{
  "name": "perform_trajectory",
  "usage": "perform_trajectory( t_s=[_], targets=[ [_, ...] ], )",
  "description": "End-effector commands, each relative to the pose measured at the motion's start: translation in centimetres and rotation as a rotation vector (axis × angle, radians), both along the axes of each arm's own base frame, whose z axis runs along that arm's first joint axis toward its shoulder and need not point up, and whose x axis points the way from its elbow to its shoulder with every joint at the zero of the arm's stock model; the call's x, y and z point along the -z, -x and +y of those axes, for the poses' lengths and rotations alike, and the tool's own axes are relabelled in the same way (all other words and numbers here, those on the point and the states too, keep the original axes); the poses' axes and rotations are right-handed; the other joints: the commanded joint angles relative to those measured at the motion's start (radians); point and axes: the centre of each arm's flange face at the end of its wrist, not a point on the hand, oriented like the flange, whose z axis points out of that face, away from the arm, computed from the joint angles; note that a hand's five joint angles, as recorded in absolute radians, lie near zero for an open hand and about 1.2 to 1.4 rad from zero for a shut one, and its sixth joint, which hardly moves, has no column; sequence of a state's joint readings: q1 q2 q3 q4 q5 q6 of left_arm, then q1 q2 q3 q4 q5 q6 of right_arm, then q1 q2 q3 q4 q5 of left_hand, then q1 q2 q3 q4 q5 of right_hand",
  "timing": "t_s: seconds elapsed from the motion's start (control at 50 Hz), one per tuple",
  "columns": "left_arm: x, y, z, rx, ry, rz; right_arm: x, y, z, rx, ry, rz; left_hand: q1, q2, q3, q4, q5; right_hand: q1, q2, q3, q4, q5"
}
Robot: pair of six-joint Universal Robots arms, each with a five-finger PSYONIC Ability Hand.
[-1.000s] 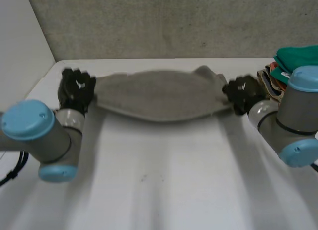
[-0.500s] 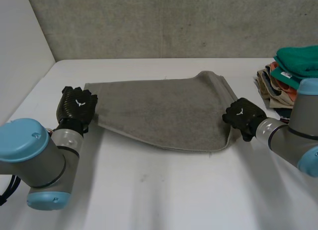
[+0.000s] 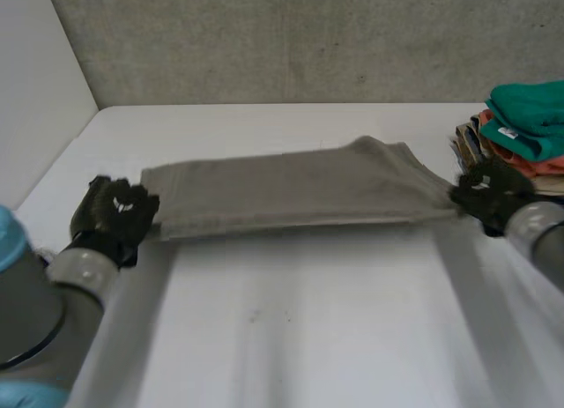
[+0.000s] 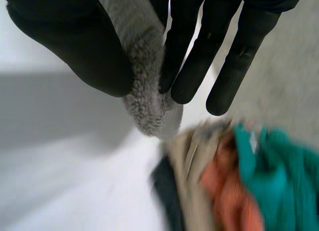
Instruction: Fold the laundry.
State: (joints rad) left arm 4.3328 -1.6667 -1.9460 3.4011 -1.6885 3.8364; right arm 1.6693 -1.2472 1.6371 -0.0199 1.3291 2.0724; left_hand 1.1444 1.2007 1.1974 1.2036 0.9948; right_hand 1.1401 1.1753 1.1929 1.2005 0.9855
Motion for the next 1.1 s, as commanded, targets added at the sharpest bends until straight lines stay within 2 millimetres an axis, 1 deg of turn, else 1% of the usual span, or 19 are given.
perform_trajectory(
  t_s=[0.02,0.1,0.2,0.28,0.3,0.32,0.38,0.4,0.54,0.7,0.8,0.82,0.84,0.86,0.88,0.9,0.98,1.06,1.1],
  targets=[
    [0.5,-2.4,6.1,0.007,-0.260,-0.117,0.6,5.2,5.2,0.137,-0.402,0.137,0.252,0.196,0.199,0.193,0.227,0.256,0.221,0.203,0.196,0.236],
    [1.5,-2.8,7.4,0.013,-0.358,-0.154,1.4,5.4,5.8,0.119,-0.423,0.167,0.252,0.196,0.199,0.193,0.227,0.256,0.221,0.203,0.196,0.236],
    [2.3,-2.3,6.5,0.024,-0.375,-0.162,1.5,5.3,4.4,0.136,-0.319,0.150,0.252,0.196,0.199,0.193,0.227,0.256,0.221,0.203,0.196,0.236],
    [2.1,-1.1,3.7,0.019,-0.307,-0.121,2.3,4.4,2.4,0.141,-0.243,0.084,0.252,0.196,0.199,0.193,0.227,0.256,0.221,0.203,0.196,0.236],
    [2.1,-0.9,3.2,0.019,-0.293,-0.115,2.6,3.3,1.3,0.133,-0.202,0.056,0.252,0.196,0.199,0.193,0.227,0.256,0.221,0.203,0.196,0.236],
    [2.0,-0.4,2.0,0.019,-0.251,-0.098,2.7,2.9,0.9,0.129,-0.188,0.045,0.252,0.196,0.199,0.193,0.227,0.256,0.221,0.203,0.196,0.236],
    [1.8,0.5,0.1,0.021,-0.168,-0.065,3.3,1.5,-0.5,0.119,-0.147,0.018,0.252,0.196,0.199,0.193,0.227,0.256,0.221,0.203,0.196,0.236],
    [1.6,1.0,-1.2,0.017,-0.108,-0.043,3.5,1.4,-0.9,0.128,-0.139,0.016,0.252,0.196,0.199,0.193,0.227,0.256,0.221,0.203,0.196,0.236],
    [2.4,3.0,-6.0,0.015,0.055,-0.002,5.0,1.1,-4.0,0.187,-0.052,0.019,0.252,0.196,0.199,0.193,0.227,0.256,0.221,0.203,0.196,0.236],
    [5.0,4.8,-9.4,0.018,0.070,-0.047,5.0,-0.6,-6.3,0.157,0.084,-0.015,0.252,0.196,0.199,0.193,0.227,0.256,0.221,0.203,0.196,0.236],
    [5.5,6.2,-10.4,0.014,0.103,-0.068,5.0,-1.9,-7.7,0.133,0.191,-0.041,0.252,0.196,0.199,0.193,0.227,0.256,0.221,0.203,0.196,0.236],
    [5.7,6.4,-10.5,0.014,0.101,-0.069,5.1,-2.0,-7.8,0.131,0.205,-0.043,0.252,0.196,0.199,0.193,0.227,0.147,0.112,0.094,0.086,0.127],
    [5.7,6.6,-10.6,0.016,0.103,-0.070,5.1,-2.4,-7.8,0.126,0.223,-0.046,0.119,0.062,0.066,0.059,0.094,-0.523,-0.558,-0.576,-0.583,-0.543],
    [5.8,6.9,-10.5,0.022,0.107,-0.071,5.1,-2.7,-7.7,0.122,0.225,-0.050,-0.572,-0.628,-0.625,-0.631,-0.597,-0.814,-0.850,-0.867,-0.875,-0.834],
    [5.7,7.1,-10.4,0.023,0.111,-0.073,5.2,-2.8,-7.5,0.121,0.223,-0.052,-0.828,-0.885,-0.881,-0.888,-0.853,-0.966,-1.001,-1.018,-1.026,-0.985],
    [5.7,7.2,-10.4,0.023,0.114,-0.073,5.2,-2.9,-7.3,0.121,0.221,-0.054,-0.936,-0.992,-0.989,-0.995,-0.961,-0.966,-1.001,-1.018,-1.026,-0.985],
    [4.8,7.9,-9.7,0.041,0.132,-0.059,4.9,-2.6,-6.2,0.158,0.175,-0.103,-0.966,-1.022,-1.019,-1.025,-0.991,-0.966,-1.001,-1.018,-1.026,-0.985],
    [2.4,7.8,-8.8,0.036,0.170,-0.036,3.7,-2.0,-4.4,0.172,0.120,-0.145,-0.966,-1.022,-1.019,-1.025,-0.991,-0.966,-1.001,-1.018,-1.026,-0.985],
    [1.2,7.1,-8.2,0.023,0.178,-0.026,3.0,-1.9,-3.5,0.167,0.100,-0.159,-0.969,-1.025,-1.022,-1.028,-0.994,-0.966,-1.001,-1.018,-1.026,-0.985]
  ],
)
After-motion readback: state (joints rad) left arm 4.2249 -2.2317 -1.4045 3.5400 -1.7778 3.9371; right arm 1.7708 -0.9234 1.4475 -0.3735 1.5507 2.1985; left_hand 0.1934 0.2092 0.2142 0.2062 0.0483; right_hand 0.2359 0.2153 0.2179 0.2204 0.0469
